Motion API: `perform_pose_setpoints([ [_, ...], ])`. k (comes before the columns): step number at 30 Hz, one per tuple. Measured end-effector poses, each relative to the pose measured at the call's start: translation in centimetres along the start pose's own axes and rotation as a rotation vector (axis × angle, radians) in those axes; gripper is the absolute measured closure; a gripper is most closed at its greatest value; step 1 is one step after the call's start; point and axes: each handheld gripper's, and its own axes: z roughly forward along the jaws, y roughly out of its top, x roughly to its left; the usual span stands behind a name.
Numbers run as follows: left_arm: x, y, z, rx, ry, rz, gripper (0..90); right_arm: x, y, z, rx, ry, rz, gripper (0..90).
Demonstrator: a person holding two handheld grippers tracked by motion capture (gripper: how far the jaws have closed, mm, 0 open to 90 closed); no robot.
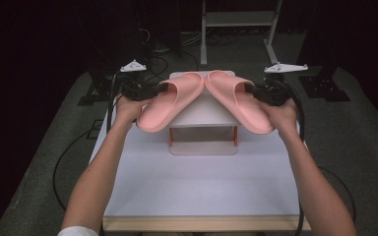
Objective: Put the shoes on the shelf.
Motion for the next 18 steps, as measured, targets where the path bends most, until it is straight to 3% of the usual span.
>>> perform_pose_setpoints([
  [18, 0.24, 0.12, 0.66, 0.007, 0.009, -0.016, 71.5, -0.38, 0.15, 0.7, 0.021, -0.017, 0.015, 79.9],
])
